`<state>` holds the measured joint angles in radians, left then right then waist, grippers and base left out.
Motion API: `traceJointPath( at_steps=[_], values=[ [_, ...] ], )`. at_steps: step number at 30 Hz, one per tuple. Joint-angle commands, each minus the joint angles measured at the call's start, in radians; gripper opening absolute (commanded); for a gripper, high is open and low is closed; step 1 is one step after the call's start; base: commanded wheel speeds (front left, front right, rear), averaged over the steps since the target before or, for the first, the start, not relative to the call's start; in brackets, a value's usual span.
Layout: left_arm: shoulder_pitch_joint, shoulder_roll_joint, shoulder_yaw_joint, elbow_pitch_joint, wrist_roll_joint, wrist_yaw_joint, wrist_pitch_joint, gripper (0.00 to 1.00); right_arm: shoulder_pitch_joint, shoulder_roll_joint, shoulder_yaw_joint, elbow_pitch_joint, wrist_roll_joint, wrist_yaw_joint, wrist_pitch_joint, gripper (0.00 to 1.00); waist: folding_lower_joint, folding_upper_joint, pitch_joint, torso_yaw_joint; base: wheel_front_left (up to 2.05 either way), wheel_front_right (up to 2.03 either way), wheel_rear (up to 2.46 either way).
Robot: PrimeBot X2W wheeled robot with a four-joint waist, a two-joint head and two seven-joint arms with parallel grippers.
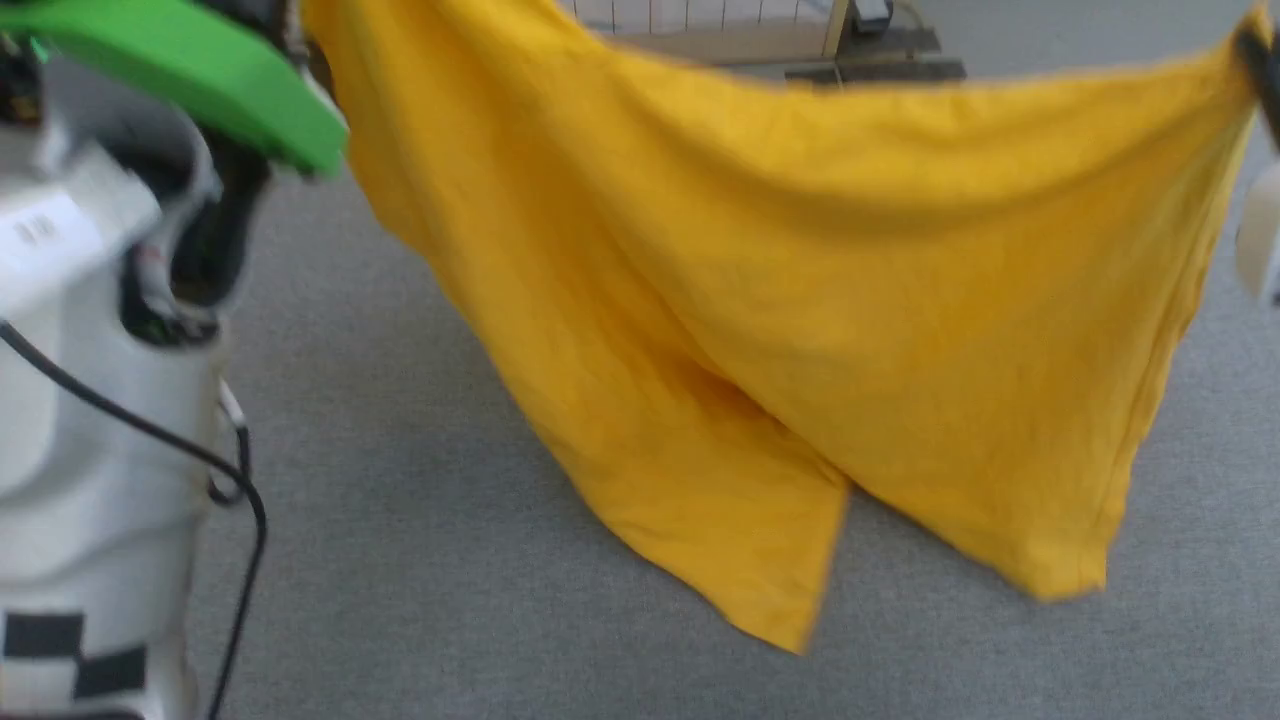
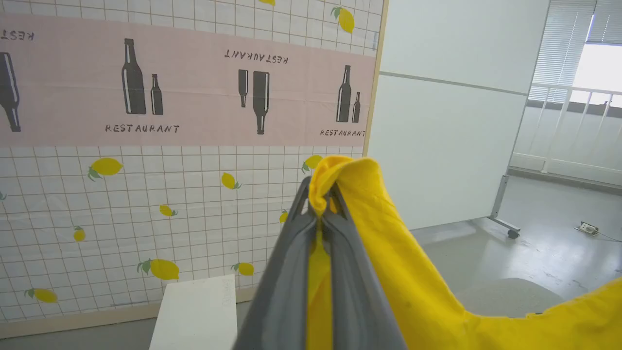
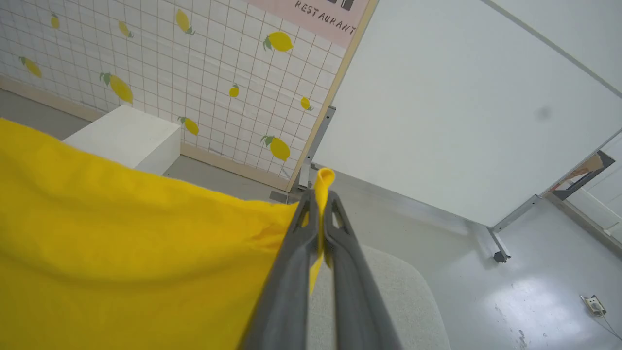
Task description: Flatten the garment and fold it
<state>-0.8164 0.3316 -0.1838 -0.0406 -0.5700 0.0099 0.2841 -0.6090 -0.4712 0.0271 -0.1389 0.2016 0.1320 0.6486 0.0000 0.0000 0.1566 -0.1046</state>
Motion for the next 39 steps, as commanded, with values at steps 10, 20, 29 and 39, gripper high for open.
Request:
traceJointPath(
  at_steps=[10, 20, 29, 39],
  values=[
    [-0.554, 0.08, 0.027, 0.199, 0.172, 0.001, -0.123, 0.0, -0.56, 0.041, 0.079, 0.244, -0.117, -0.001, -0.042, 0.0, 0.0, 0.0, 0.374, -0.04, 0.0, 0.0, 0.0],
    [-0.808, 0.101, 0.067, 0.317, 0.239, 0.004, -0.398, 0.0, -0.812, 0.133, 0.0, 0.379, -0.298, -0.001, -0.208, 0.0, 0.0, 0.0, 0.484, -0.045, 0.0, 0.0, 0.0],
    [-0.555, 0.132, 0.01, 0.537, 0.245, -0.047, -0.403, 0.0, -0.648, 0.174, -0.014, 0.54, -0.298, -0.001, -0.321, 0.0, 0.0, 0.0, 0.444, -0.017, 0.0, 0.0, 0.0],
    [-0.109, 0.124, -0.062, 0.654, 0.156, -0.101, -0.191, 0.0, -0.314, 0.168, 0.071, 0.627, -0.145, -0.001, -0.398, 0.0, 0.0, 0.0, 0.256, 0.027, 0.0, 0.0, 0.0]
  ],
)
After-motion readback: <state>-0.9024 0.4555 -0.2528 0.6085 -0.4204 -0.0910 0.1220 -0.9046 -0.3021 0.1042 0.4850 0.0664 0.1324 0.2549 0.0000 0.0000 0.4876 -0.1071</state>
